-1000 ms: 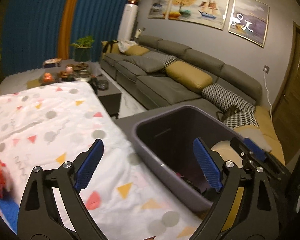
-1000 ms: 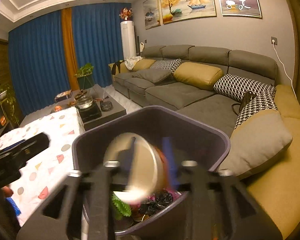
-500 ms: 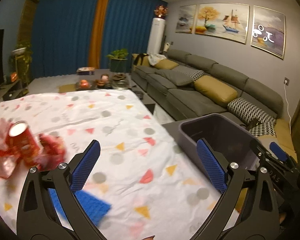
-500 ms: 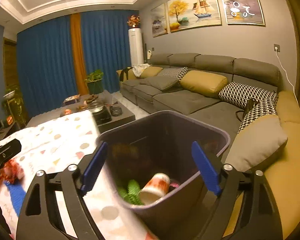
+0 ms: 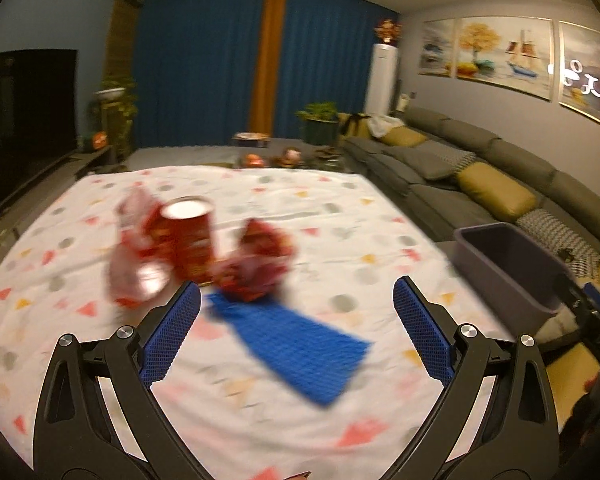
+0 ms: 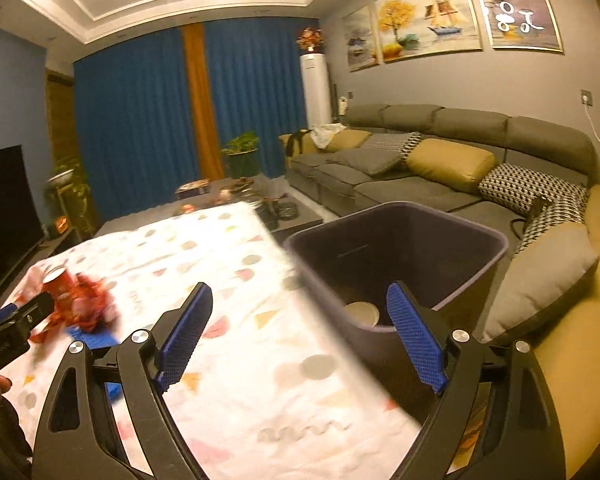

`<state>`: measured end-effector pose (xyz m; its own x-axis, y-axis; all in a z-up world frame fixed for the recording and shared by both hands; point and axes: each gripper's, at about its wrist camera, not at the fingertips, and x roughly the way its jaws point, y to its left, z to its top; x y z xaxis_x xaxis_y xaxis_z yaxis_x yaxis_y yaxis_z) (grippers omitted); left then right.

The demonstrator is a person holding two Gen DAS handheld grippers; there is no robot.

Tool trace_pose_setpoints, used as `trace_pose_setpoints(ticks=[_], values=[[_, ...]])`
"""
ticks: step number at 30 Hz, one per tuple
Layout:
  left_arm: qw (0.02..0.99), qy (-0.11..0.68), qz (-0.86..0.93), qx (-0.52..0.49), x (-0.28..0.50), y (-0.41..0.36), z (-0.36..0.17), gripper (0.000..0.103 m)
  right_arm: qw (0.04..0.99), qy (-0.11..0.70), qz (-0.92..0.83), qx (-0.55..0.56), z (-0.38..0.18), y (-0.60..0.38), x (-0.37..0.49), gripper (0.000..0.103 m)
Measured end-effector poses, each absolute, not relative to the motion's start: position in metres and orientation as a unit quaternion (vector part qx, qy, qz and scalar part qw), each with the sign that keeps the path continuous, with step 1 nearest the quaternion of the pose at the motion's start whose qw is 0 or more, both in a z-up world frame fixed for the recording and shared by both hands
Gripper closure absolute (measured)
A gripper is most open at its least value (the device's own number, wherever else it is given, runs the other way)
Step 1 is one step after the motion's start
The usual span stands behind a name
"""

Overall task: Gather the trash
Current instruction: 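Move both open tools back over the remaining trash on the table, then grasp the red-and-white snack bag with the left tool while the right tool grasps the red foil wrapper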

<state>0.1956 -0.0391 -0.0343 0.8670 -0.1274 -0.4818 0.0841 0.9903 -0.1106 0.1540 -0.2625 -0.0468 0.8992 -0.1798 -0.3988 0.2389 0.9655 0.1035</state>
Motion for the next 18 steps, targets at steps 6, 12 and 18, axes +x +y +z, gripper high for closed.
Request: trace_pose_setpoints(ticks=[6, 12, 18], values=[[0.965, 0.257, -0.004, -0.059, 0.177, 0.019, -0.043, 0.008, 0.974, 0.202, -0.073, 0.073, -0.052, -0.222, 0.155, 0.017], [0.963, 0.258, 0.023, -0.076, 0.168, 0.058, -0.048, 0.008, 0.974, 0.214, -0.038, 0.062, -0.059, -0.181, 0.163, 0.017], [0.961, 0.261, 0.033, -0.083, 0.169, 0.078, -0.050, 0.008, 0.972, 0.228, -0.020, 0.051, -0.069, -0.154, 0.174, 0.017]])
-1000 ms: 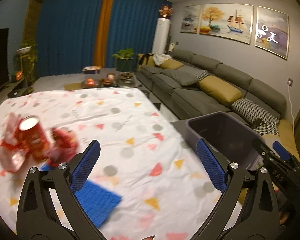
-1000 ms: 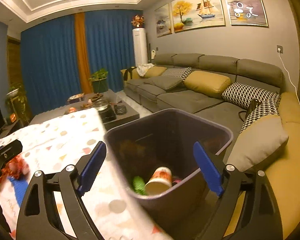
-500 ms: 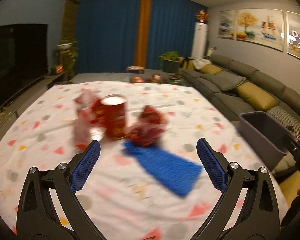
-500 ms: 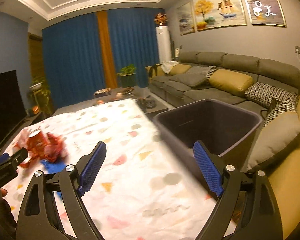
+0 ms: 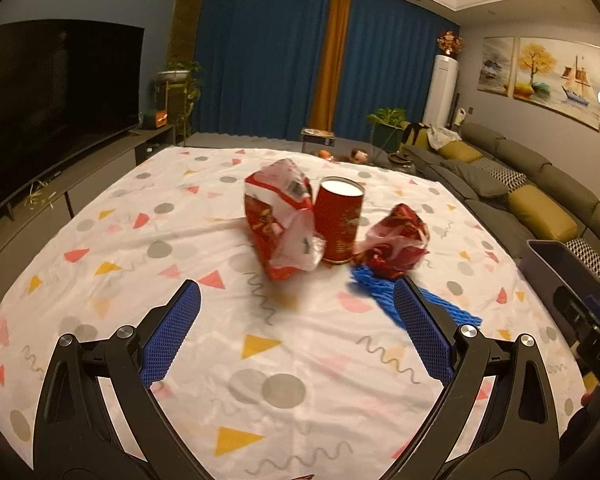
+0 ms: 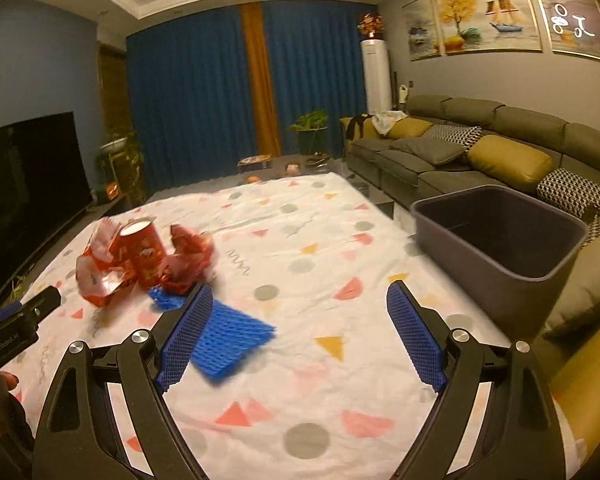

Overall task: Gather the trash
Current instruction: 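Grasp the red-and-white snack bag with the left tool while the right tool grasps the red foil wrapper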

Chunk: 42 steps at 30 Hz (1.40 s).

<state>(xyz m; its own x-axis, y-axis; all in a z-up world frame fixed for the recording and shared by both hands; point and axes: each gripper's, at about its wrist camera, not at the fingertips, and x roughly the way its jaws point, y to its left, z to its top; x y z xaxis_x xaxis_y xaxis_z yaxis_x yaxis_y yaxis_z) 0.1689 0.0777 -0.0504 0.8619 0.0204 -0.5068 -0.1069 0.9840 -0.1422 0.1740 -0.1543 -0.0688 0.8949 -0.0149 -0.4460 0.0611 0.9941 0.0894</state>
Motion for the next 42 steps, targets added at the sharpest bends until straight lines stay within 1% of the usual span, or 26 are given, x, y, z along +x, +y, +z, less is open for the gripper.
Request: trace_pose_setpoints(ticks=[11, 13, 16, 18, 19, 21, 22, 24, 25, 26, 28, 30, 32, 35, 37, 42], values=[[0.959, 0.270, 0.039, -0.082, 0.217, 0.091, -0.052, 0.008, 0.969, 0.243, 0.004, 0.033, -0.075, -0.124, 0.206, 0.017], [0.957, 0.277, 0.041, -0.082, 0.230, 0.092, -0.056, 0.011, 0.969, 0.244, 0.008, 0.026, -0.075, -0.118, 0.215, 0.017], [0.952, 0.291, 0.038, -0.082, 0.250, 0.094, -0.062, 0.019, 0.968, 0.248, 0.014, 0.023, -0.075, -0.110, 0.232, 0.017], [0.950, 0.299, 0.034, -0.083, 0.260, 0.094, -0.066, 0.028, 0.968, 0.251, 0.019, 0.022, -0.075, -0.104, 0.241, 0.017], [0.949, 0.303, 0.031, -0.086, 0.265, 0.094, -0.069, 0.030, 0.967, 0.252, 0.022, 0.019, -0.075, -0.100, 0.247, 0.017], [0.945, 0.311, 0.025, -0.095, 0.271, 0.097, -0.074, 0.043, 0.967, 0.253, 0.025, 0.013, -0.076, -0.094, 0.257, 0.017], [0.944, 0.314, 0.023, -0.098, 0.273, 0.098, -0.076, 0.046, 0.967, 0.253, 0.026, 0.009, -0.076, -0.089, 0.265, 0.017], [0.941, 0.320, 0.017, -0.108, 0.277, 0.101, -0.080, 0.058, 0.966, 0.257, 0.028, 0.006, -0.078, -0.084, 0.276, 0.017], [0.939, 0.324, 0.010, -0.115, 0.280, 0.103, -0.083, 0.063, 0.966, 0.258, 0.028, 0.005, -0.079, -0.081, 0.281, 0.017], [0.938, 0.325, 0.008, -0.119, 0.281, 0.104, -0.084, 0.070, 0.966, 0.259, 0.029, 0.003, -0.079, -0.079, 0.286, 0.017], [0.937, 0.325, 0.009, -0.127, 0.283, 0.110, -0.086, 0.074, 0.965, 0.260, 0.029, 0.001, -0.080, -0.075, 0.294, 0.018], [0.936, 0.324, 0.008, -0.137, 0.283, 0.116, -0.086, 0.083, 0.963, 0.267, 0.032, 0.003, -0.082, -0.071, 0.304, 0.020], [0.937, 0.318, 0.013, -0.144, 0.281, 0.121, -0.084, 0.086, 0.961, 0.275, 0.033, 0.003, -0.085, -0.068, 0.313, 0.023], [0.940, 0.306, 0.024, -0.150, 0.276, 0.128, -0.080, 0.087, 0.960, 0.279, 0.033, 0.000, -0.087, -0.064, 0.320, 0.025], [0.943, 0.298, 0.031, -0.147, 0.272, 0.129, -0.076, 0.087, 0.959, 0.283, 0.034, 0.001, -0.088, -0.062, 0.326, 0.030], [0.944, 0.291, 0.036, -0.149, 0.268, 0.132, -0.072, 0.087, 0.955, 0.295, 0.035, 0.002, -0.094, -0.059, 0.338, 0.036]])
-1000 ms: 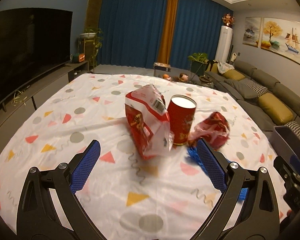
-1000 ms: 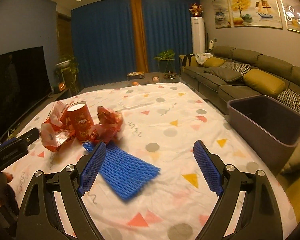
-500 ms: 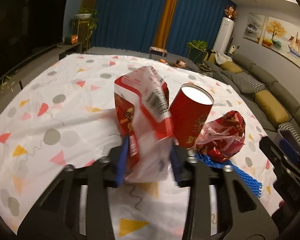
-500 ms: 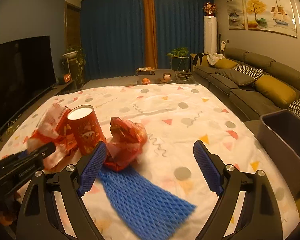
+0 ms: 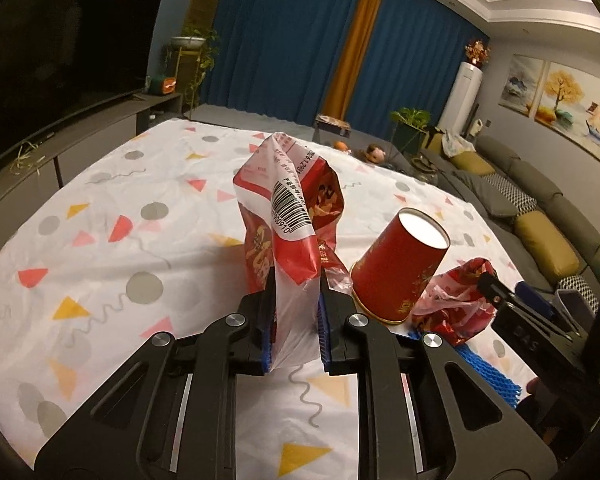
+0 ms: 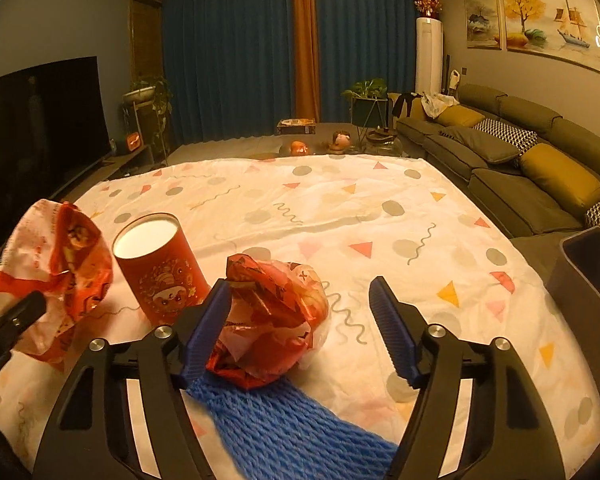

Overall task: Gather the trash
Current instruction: 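Grasp the red-and-white snack bag with the left tool while the right tool grasps the red foil wrapper, then lift the snack bag with the left tool while the right tool lifts the wrapper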

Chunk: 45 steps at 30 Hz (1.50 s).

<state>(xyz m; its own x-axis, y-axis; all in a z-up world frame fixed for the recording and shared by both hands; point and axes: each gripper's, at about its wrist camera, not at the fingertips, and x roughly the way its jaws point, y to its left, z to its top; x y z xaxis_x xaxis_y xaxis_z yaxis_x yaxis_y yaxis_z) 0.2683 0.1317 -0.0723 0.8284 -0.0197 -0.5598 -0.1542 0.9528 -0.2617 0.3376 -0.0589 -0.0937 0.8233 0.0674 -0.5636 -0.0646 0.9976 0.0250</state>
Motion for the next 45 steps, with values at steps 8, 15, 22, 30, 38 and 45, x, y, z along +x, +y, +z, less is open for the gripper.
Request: trace_pose_setpoints(ticks=[8, 15, 22, 30, 38, 45], values=[[0.945, 0.291, 0.033, -0.144, 0.267, 0.131, -0.072, 0.087, 0.949, 0.312, 0.049, -0.007, -0.102, -0.050, 0.347, 0.055], [0.946, 0.290, 0.037, -0.137, 0.267, 0.130, -0.073, 0.087, 0.952, 0.303, 0.048, -0.006, -0.097, -0.055, 0.338, 0.067], [0.949, 0.286, 0.039, -0.128, 0.264, 0.125, -0.070, 0.087, 0.961, 0.276, 0.034, 0.010, -0.076, -0.076, 0.314, 0.068], [0.951, 0.279, 0.038, -0.125, 0.256, 0.124, -0.065, 0.087, 0.966, 0.257, 0.020, 0.013, -0.060, -0.100, 0.280, 0.069], [0.957, 0.261, 0.035, -0.121, 0.234, 0.117, -0.046, 0.087, 0.972, 0.236, 0.010, 0.019, -0.045, -0.123, 0.253, 0.069], [0.965, 0.241, 0.013, -0.101, 0.213, 0.097, -0.027, 0.087, 0.974, 0.227, 0.002, 0.026, -0.040, -0.140, 0.237, 0.070]])
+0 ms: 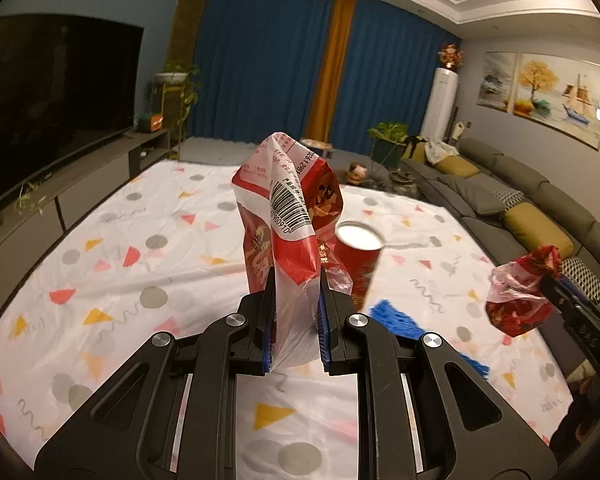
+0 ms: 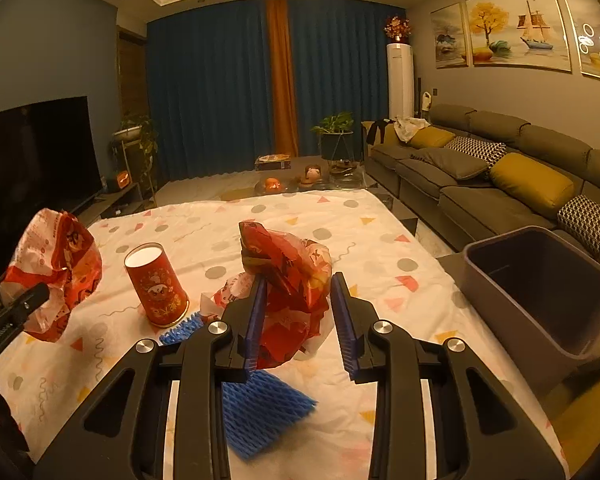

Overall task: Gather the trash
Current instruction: 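Lift the snack bag with the left tool while the right tool lifts the wrapper, then carry the snack bag and wrapper to the grey bin and open both tools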

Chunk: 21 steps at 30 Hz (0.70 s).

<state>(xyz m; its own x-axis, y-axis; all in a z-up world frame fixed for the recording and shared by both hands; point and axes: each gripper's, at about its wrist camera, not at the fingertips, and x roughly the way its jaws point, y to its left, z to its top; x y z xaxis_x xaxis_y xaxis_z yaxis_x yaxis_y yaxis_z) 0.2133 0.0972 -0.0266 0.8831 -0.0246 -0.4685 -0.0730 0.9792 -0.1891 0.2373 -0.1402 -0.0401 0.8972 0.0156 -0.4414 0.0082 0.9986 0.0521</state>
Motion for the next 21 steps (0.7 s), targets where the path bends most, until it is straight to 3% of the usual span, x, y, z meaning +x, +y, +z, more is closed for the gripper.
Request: trace_pose_setpoints(ticks=[21], values=[[0.968, 0.219, -0.116, -0.048, 0.203, -0.028, 0.007, 0.087, 0.977, 0.199, -0.050, 0.058, -0.029, -0.209, 0.204, 0.071]])
